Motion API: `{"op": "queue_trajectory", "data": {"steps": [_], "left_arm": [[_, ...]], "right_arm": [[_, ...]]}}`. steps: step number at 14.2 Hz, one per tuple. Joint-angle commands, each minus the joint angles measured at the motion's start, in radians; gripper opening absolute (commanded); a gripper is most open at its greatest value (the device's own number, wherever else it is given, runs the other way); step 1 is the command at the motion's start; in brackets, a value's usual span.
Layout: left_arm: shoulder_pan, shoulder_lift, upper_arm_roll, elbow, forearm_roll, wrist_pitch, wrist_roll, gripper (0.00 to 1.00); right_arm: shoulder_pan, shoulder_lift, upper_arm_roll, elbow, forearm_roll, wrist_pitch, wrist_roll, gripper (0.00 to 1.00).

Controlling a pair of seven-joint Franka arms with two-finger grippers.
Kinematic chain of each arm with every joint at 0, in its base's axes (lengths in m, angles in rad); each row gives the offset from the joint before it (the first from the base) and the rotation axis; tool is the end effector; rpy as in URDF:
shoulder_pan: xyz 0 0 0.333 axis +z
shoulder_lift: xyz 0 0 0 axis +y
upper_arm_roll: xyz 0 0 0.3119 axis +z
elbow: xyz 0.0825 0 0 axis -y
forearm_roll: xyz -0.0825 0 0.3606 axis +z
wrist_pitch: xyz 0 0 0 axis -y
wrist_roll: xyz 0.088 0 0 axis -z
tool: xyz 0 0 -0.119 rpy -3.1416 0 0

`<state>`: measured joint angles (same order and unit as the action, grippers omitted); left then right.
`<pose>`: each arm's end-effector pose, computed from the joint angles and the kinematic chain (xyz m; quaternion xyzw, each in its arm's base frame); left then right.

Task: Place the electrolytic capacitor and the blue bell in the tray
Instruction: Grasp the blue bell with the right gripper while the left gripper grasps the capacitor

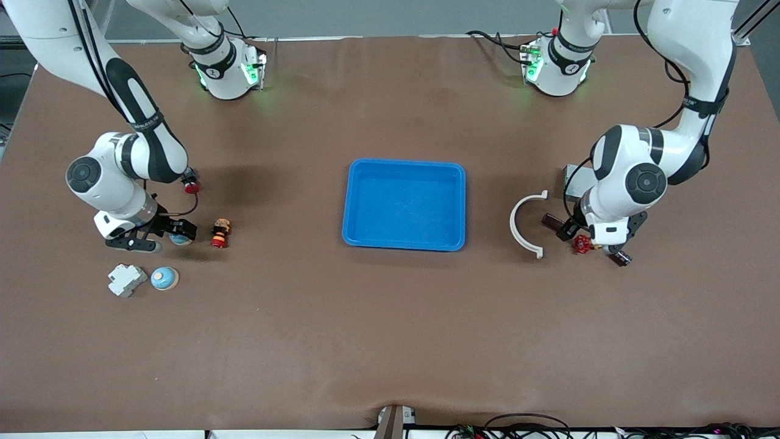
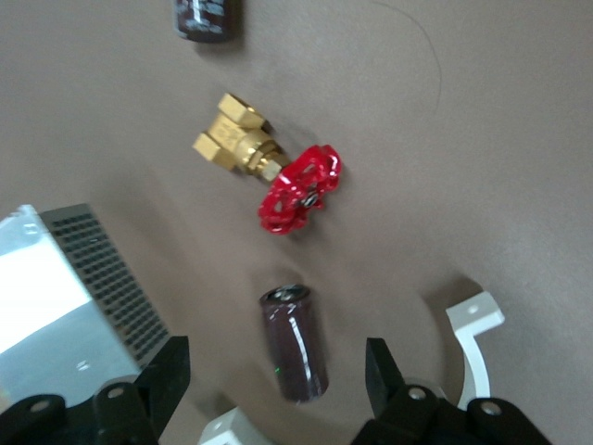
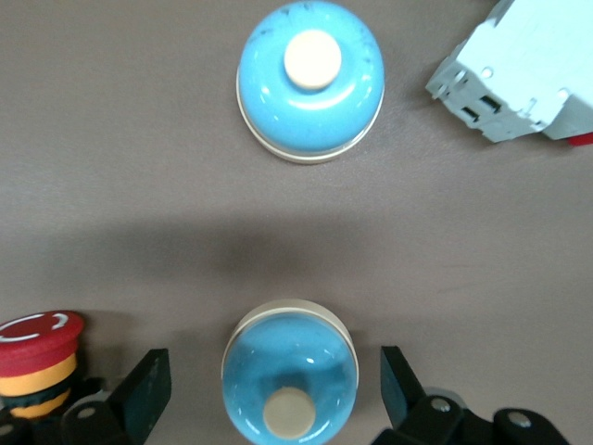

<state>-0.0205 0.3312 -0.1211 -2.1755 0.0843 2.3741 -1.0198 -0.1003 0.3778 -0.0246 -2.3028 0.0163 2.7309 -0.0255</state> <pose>0.5264 -0.0739 0.2314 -0.9156 -0.3967 0.0498 0.0416 0.5158 -0.0657 0.1919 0.9981 -0.0561 0.0251 0.0030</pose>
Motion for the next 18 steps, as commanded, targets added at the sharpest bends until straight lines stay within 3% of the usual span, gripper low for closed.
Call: {"op": "queue_trajectory", "data": {"steps": [1, 9, 10, 12, 13, 14, 15, 16, 18], "left_arm": [[0.004, 0.031, -0.003, -0.024, -0.011, 0.086, -0.011, 0.77], [0.002, 0.060, -0.006, -0.055, -0.011, 0.122, -0.042, 0.56], [0.002, 0.065, -0.008, -0.055, -0.011, 0.123, -0.040, 0.48], [-0.002, 0.075, -0.008, -0.052, -0.009, 0.129, -0.040, 0.17], [-0.007, 0.077, -0.008, -0.053, -0.009, 0.141, -0.042, 0.00], [-0.007, 0.069, -0.008, -0.053, -0.011, 0.145, -0.042, 0.00], [-0.006, 0.059, -0.008, -0.053, -0.009, 0.143, -0.039, 0.00], [-0.006, 0.037, -0.008, -0.053, -0.009, 0.134, -0.026, 0.00], [-0.006, 0.003, -0.009, -0.029, -0.008, 0.067, -0.019, 0.00]], "right_arm": [[-0.019, 0.032, 0.011, 0.002, 0.001, 0.044, -0.016, 1.00], [-0.019, 0.049, 0.011, 0.000, 0.001, 0.043, -0.013, 1.00], [-0.019, 0.049, 0.011, 0.000, 0.001, 0.039, -0.013, 1.00], [-0.019, 0.047, 0.011, 0.000, 0.001, 0.036, -0.011, 1.00], [-0.019, 0.046, 0.011, 0.002, 0.001, 0.036, -0.013, 0.88], [-0.021, 0.046, 0.011, 0.002, 0.001, 0.035, -0.010, 0.60], [-0.021, 0.043, 0.012, 0.002, 0.002, 0.030, -0.004, 0.22], [-0.021, 0.039, 0.012, 0.003, 0.002, 0.021, -0.004, 0.00], [-0.018, 0.027, 0.012, 0.006, 0.002, -0.003, 0.018, 0.00]]}}
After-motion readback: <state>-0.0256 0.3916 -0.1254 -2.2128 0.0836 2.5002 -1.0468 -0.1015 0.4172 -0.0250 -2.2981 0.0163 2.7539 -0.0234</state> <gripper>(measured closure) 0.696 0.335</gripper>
